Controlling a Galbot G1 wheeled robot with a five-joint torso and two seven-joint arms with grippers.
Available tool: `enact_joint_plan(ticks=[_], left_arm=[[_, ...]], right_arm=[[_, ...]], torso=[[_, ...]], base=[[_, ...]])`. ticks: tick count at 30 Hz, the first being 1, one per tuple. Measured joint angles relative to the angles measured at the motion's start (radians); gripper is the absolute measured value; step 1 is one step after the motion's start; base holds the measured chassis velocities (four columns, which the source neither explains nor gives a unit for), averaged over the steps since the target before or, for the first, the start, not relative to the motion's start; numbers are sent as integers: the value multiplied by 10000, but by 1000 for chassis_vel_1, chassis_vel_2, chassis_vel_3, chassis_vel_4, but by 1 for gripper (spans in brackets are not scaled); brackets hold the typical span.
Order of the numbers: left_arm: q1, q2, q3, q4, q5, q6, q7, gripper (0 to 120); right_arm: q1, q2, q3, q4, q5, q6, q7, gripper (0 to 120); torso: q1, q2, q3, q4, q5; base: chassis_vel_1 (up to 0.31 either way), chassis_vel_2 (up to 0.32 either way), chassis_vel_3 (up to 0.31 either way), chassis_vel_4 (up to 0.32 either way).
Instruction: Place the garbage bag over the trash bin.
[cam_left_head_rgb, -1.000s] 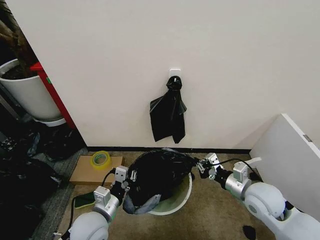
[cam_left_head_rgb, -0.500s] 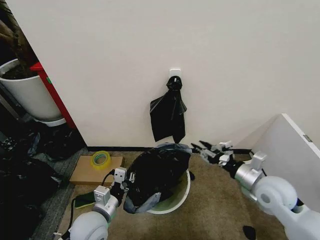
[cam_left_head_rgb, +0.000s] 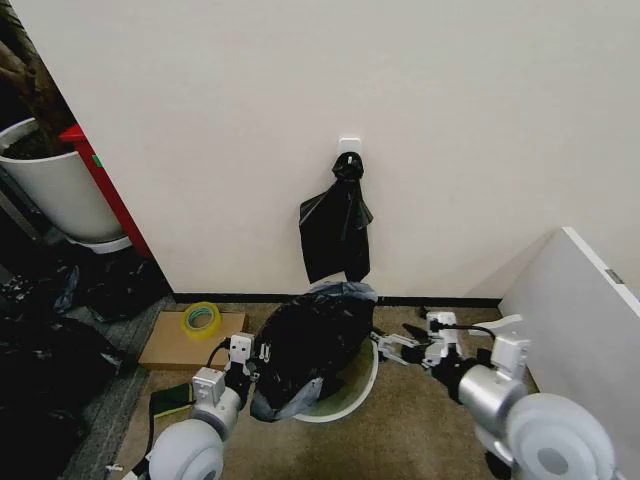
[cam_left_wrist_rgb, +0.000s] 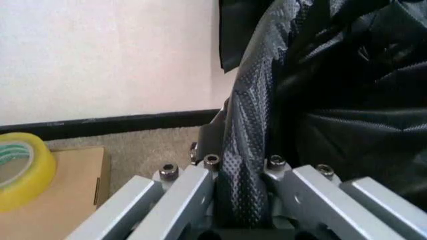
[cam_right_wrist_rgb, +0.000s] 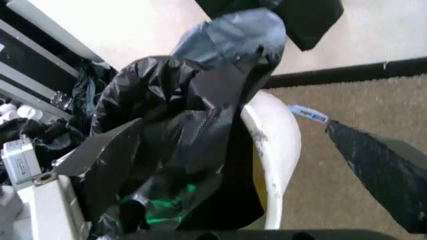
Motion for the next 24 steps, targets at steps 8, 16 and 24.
enact_joint_plan(ticks=[8,16,24], left_arm=[[57,-21,-10,-54,30,-14,15,1],[91,-57,-14,-108,48,-25,24,1],[92,-45,-32,-127,36,-33,24,1]], right_arm=[[-16,172,-269,-153,-7,-131,46,69],[12,190,-294,-225,-23,-121,-46,40],[-23,168,-262,-232,-21,-113,-116,18]], torso=[[0,0,0,-2,0],[0,0,0,-1,0],[0,0,0,-2,0]], base=[[0,0,0,0],[0,0,0,0],[0,0,0,0]])
